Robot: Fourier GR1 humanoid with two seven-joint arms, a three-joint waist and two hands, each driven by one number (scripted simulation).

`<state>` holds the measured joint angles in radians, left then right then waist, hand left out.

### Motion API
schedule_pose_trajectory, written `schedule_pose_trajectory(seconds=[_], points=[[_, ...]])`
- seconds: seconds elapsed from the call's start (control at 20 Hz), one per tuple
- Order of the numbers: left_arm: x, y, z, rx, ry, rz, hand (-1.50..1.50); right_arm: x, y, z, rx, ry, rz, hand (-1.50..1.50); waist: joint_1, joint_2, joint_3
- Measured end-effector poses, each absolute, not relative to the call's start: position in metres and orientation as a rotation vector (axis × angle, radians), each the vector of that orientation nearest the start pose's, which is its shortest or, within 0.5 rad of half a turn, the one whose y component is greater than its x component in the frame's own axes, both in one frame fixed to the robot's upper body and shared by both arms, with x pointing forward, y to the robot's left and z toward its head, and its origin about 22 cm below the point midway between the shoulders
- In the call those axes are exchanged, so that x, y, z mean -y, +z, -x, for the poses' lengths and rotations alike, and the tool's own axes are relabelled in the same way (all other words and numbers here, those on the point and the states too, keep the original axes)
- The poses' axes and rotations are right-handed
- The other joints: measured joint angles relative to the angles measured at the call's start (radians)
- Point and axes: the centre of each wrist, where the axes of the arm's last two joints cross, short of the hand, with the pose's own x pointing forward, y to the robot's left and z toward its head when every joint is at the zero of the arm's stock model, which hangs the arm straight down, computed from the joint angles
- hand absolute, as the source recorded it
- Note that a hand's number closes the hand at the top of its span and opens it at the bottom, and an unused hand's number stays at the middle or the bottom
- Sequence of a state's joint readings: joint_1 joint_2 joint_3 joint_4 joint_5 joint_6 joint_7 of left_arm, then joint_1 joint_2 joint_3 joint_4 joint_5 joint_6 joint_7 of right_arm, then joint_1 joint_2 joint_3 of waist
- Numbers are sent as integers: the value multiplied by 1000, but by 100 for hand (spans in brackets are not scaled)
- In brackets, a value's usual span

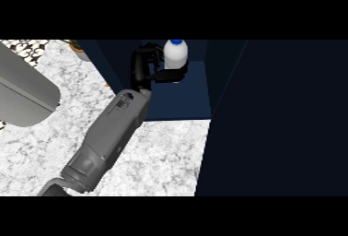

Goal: Pick up the bottled water, place it into the cabinet and close the cabinet

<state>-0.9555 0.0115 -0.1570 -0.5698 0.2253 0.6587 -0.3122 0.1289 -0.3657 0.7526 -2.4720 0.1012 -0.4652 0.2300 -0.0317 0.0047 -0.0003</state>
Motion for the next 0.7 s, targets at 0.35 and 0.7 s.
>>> schedule_pose_trajectory(seconds=[0.35, 0.7], points=[[-101, 32, -421, 1707, 17, -429, 150, 156, 156, -100, 1950, 202, -307, -150, -13, 5, 0], [-105, 21, -422, 1690, 25, -478, 150, 157, 155, -100, 1955, 220, -315, -150, -26, 9, 0]])
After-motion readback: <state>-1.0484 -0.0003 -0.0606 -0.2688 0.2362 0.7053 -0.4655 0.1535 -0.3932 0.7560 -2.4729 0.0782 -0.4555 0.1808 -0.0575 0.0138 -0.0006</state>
